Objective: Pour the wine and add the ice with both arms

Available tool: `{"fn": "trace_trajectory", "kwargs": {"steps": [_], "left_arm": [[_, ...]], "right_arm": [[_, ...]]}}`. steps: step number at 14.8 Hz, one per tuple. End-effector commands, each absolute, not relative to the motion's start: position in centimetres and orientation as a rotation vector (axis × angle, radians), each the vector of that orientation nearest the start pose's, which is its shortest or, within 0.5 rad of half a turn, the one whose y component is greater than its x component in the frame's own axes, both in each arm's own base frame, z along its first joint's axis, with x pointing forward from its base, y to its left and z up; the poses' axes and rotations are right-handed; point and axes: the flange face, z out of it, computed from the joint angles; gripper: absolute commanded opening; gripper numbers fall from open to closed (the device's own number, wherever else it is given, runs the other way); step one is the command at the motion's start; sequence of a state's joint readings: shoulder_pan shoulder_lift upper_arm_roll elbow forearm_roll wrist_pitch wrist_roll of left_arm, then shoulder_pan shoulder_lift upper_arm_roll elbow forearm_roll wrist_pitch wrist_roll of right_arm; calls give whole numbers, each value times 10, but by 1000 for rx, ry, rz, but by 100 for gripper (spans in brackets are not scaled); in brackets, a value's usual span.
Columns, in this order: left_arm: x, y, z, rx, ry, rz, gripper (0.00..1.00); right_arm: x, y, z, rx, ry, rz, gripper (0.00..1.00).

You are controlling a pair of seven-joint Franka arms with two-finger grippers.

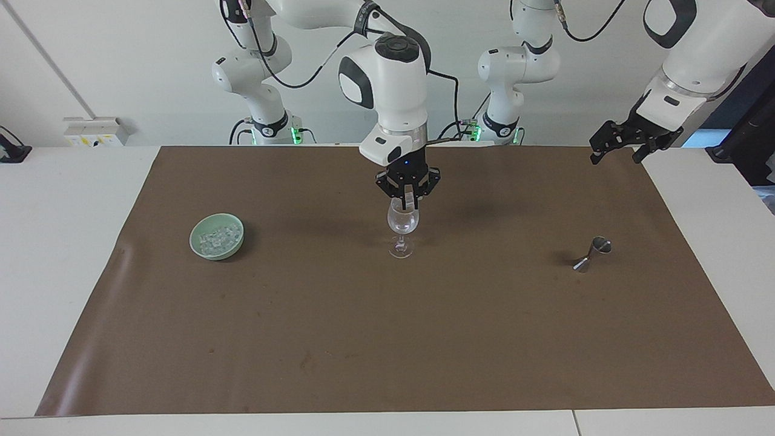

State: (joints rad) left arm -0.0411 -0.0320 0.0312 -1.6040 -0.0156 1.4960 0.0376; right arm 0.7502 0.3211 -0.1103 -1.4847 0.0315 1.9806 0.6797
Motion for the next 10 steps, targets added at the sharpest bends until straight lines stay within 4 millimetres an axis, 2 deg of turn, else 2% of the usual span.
{"fn": "trace_trajectory", "kwargs": {"steps": [1, 7, 10], "left_arm": [[533, -5, 620, -3160, 88, 108, 100], [533, -5, 620, -3160, 88, 108, 100], [533, -5, 620, -3161, 88, 108, 100]], "right_arm": [[535, 411, 505, -3053, 91, -210, 0], [528, 407, 495, -3076, 89, -170, 0], [527, 405, 492, -3080, 92, -162, 6]]}}
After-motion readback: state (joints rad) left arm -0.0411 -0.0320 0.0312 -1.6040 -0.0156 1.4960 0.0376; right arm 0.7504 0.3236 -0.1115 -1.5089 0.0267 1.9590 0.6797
